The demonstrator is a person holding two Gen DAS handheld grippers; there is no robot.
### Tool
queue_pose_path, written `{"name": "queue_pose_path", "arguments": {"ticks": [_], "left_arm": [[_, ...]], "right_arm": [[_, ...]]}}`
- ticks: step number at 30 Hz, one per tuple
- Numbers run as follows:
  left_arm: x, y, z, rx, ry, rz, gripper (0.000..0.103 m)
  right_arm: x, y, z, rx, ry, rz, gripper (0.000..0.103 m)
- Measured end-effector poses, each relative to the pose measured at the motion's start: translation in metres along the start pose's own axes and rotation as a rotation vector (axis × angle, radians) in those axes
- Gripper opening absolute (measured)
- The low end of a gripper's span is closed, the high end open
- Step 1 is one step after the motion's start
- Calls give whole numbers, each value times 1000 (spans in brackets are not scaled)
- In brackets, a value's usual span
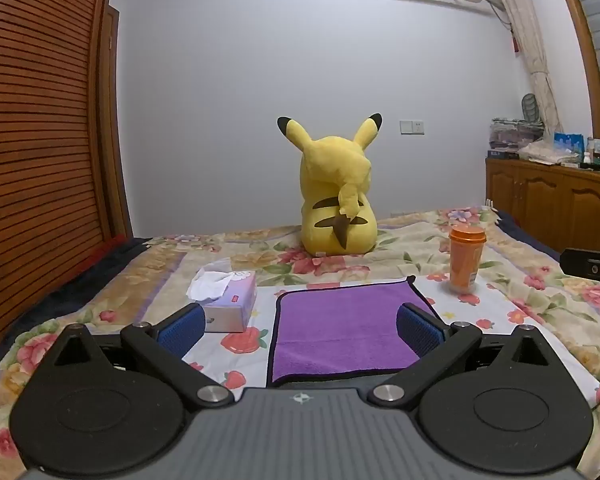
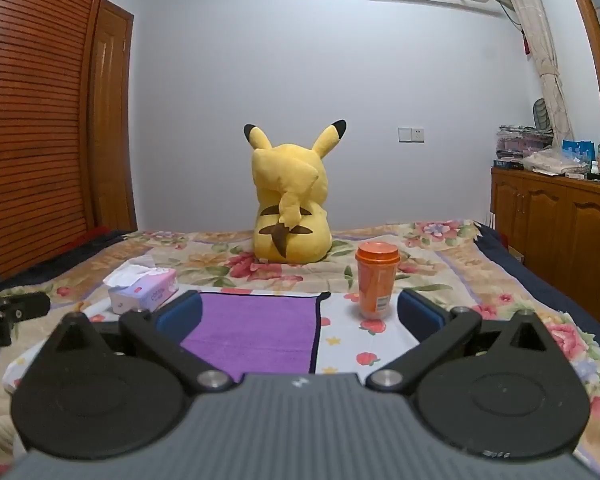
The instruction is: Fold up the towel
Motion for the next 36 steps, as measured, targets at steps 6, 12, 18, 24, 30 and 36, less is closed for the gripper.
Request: {"name": "queue_pose_path", "arguments": {"ticks": [6, 12, 18, 24, 30, 36], "left_arm": [[1, -1, 0, 5, 1, 2, 103], [0, 0, 0, 7, 0, -4, 103], [0, 0, 0, 6, 1, -3, 103], [0, 0, 0, 6, 0, -2, 103], [0, 0, 0, 5, 0, -2, 103], [-2, -3, -5, 2, 1, -2, 103]], "right_arm": [[0, -1, -2, 5, 0, 0, 103], [0, -2, -4, 6, 3, -2, 103], [-1, -5, -9, 13, -2, -2, 103], [-1, -3, -8, 17, 0, -1, 103], [0, -4, -10, 24, -2, -1, 103], [0, -3, -10, 25, -1, 0, 103]]}}
Point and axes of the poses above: each gripper's, at about its wrist camera, not at the fingertips, and x roughly against the way its jaws point, z to its right, y to its underside, the point moved 1 cm from there along -x, roughly the way its jaws point, and after that the axes turned 12 degrees about z, right-handed, at the moved point
